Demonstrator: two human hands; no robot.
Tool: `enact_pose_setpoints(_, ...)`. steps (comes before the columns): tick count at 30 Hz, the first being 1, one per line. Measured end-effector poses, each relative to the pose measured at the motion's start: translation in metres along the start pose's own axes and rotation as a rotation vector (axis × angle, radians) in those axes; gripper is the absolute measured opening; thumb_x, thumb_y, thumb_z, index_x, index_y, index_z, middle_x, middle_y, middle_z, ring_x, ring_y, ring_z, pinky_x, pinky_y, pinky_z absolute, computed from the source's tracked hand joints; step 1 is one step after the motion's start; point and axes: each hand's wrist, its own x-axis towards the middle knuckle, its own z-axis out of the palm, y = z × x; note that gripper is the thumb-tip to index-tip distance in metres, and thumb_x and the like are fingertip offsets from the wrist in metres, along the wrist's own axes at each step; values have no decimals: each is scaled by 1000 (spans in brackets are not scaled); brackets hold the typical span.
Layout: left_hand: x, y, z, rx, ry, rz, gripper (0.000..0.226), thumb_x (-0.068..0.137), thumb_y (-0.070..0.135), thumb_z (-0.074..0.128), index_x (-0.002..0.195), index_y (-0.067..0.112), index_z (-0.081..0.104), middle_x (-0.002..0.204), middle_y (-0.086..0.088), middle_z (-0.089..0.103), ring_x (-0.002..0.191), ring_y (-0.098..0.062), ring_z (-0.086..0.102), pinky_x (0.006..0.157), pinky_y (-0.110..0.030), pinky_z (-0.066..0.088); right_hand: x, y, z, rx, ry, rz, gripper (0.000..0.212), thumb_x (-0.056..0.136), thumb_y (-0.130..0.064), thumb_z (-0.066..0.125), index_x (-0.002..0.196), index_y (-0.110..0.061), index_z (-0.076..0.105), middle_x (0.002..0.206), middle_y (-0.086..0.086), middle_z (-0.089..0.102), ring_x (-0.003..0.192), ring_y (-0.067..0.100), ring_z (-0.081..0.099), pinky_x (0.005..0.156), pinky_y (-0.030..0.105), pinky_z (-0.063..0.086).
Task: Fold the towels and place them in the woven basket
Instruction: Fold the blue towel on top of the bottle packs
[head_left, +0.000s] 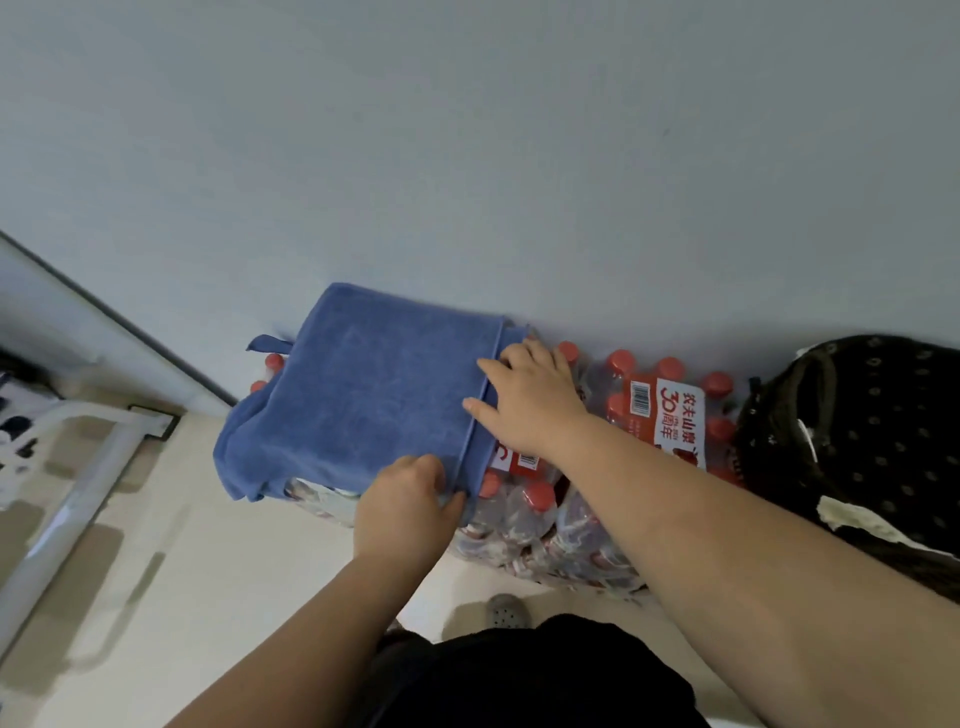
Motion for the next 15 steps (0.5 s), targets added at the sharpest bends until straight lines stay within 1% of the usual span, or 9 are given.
enact_pose_setpoints(2,1,1,3,5,14,9,27,72,28,75,65,13,53,68,1,52,61,-22,47,49,-31,36,6,-1,-1,9,-40,5,72,95,-67,34,154,-27,28,155,10,31,147,37,16,119,55,12)
enact_pose_setpoints(4,0,1,7,1,29,26,30,66,18,76,60,12,48,62,0,47,54,-23,41,43,-27,26,8,-3,0,28,-41,6,71,95,-67,34,154,-28,29,155,10,31,146,36,18,119,56,13)
enact_pose_setpoints(6,-1,2,10,-23,38,22,32,62,8,74,58,12,42,59,1,41,50,-21,34,43,-24,16,8,-3,2,67,-9,5,68,95,-65,37,152,-27,33,152,8,34,144,33,23,118,53,17)
enact_pose_setpoints(7,-1,2,12,-35,46,13,32,61,4,72,59,12,41,59,1,40,49,-21,33,43,-23,14,7,-2,3,94,18,3,67,95,-63,39,151,-26,36,151,6,37,142,31,26,118,51,19)
enact_pose_setpoints(9,-1,3,15,-57,61,3,33,60,-2,68,58,12,38,59,0,39,48,-21,32,43,-23,14,7,0,5,153,71,-15,65,96,-60,44,149,-22,41,148,3,41,140,27,30,117,46,23)
enact_pose_setpoints(11,0,3,17,-70,73,-4,33,61,-3,67,59,13,38,60,0,40,48,-21,32,44,-23,15,7,2,7,179,94,-40,64,96,-58,46,148,-20,43,146,0,42,139,24,31,117,45,23)
enact_pose_setpoints(15,-2,-2,18,-97,79,-15,23,63,-5,65,61,11,48,64,0,43,50,-21,36,43,-24,21,9,1,11,178,74,-34,63,97,-56,44,150,-21,39,151,-2,38,143,23,26,119,46,18)
